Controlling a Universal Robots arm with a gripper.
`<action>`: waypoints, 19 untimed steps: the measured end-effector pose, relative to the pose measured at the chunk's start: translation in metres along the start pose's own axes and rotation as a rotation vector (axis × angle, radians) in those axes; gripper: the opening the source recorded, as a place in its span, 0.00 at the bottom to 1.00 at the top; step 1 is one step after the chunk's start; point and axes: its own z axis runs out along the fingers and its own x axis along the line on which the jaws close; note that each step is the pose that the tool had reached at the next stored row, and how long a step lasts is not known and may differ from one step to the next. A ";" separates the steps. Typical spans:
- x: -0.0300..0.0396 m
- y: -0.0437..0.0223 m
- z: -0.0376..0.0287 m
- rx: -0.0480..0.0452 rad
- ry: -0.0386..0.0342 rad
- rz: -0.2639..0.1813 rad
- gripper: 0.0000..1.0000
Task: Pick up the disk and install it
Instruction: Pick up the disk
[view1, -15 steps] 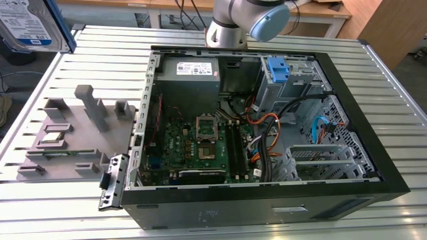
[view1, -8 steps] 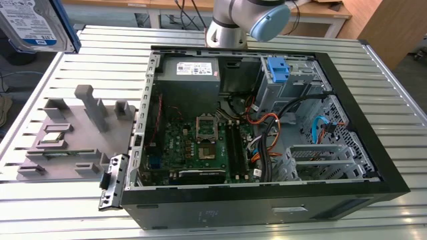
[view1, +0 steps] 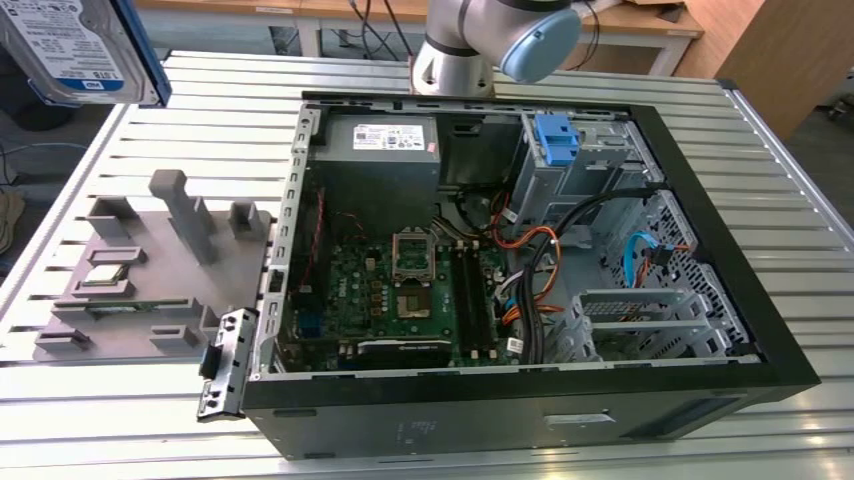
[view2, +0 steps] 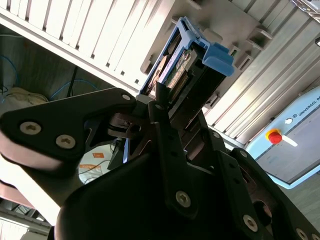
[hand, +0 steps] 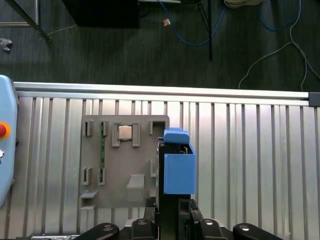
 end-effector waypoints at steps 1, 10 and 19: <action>0.0000 -0.0012 -0.0001 0.0001 0.0000 0.000 0.35; 0.0000 -0.0123 -0.0008 0.0000 0.0000 0.000 0.35; 0.0001 -0.0246 -0.0017 -0.0001 0.0001 0.000 0.35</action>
